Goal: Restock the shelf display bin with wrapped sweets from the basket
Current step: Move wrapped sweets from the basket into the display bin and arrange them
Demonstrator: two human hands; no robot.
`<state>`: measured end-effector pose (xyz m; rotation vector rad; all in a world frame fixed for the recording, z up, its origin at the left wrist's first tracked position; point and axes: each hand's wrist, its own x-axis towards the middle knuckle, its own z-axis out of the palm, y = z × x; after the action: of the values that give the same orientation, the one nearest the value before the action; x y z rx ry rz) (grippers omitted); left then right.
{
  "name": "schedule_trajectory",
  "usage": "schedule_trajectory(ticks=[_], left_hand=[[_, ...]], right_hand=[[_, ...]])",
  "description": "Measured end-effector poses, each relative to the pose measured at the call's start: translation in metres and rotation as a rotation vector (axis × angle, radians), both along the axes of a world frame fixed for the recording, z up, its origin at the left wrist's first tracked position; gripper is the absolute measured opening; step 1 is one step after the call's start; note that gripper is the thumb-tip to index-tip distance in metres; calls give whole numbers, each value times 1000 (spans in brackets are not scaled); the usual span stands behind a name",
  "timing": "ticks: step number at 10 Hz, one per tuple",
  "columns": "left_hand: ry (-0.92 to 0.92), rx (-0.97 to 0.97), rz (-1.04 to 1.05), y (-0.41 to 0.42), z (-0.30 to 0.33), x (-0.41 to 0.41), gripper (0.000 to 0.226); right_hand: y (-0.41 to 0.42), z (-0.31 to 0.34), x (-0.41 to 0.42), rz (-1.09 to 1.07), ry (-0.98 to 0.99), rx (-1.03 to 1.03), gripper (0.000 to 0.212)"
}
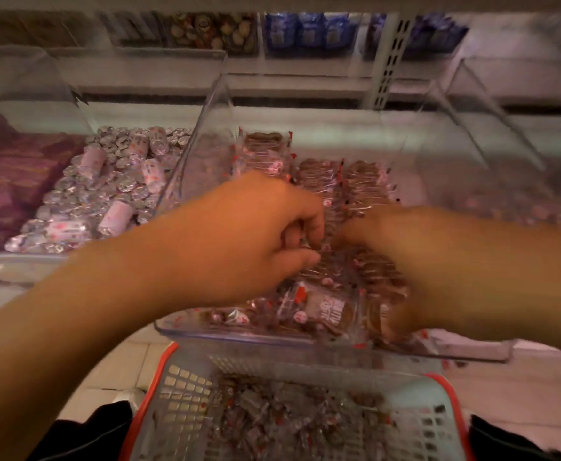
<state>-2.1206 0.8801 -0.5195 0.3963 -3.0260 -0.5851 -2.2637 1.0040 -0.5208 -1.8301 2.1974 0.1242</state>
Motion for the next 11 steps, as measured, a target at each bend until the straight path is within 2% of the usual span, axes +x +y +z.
schedule_trajectory(ticks=[2,4,5,6,7,8,9,10,11], left_hand=[[-220,-216,-52,11,-22,-4,48],[-180,-184,-50,8,-22,-5,39],[-70,-41,5,4,-22,-5,28],[151,359,262,-2,-16,-6,22],[257,695,377,-3,-12,-6,25],[319,907,387,2,-11,-8,12],[367,1054,420,9,-12,-10,12],[395,724,411,9,-14,-10,16],[380,-360,213,-1,-7,0,20]], right_hand=[[9,-9,-7,30,30,-6,39],[12,4,-7,41,-9,34,36],[11,12,-7,-27,-174,-23,37],[9,16,-12,-129,-345,-249,32],[7,12,-12,-196,-434,-474,34],[4,4,-11,-294,-542,-551,55],[4,-4,-10,-268,-390,-524,39],[6,-7,-6,-253,-247,-467,22],[7,-3,-6,-265,-178,-426,17]])
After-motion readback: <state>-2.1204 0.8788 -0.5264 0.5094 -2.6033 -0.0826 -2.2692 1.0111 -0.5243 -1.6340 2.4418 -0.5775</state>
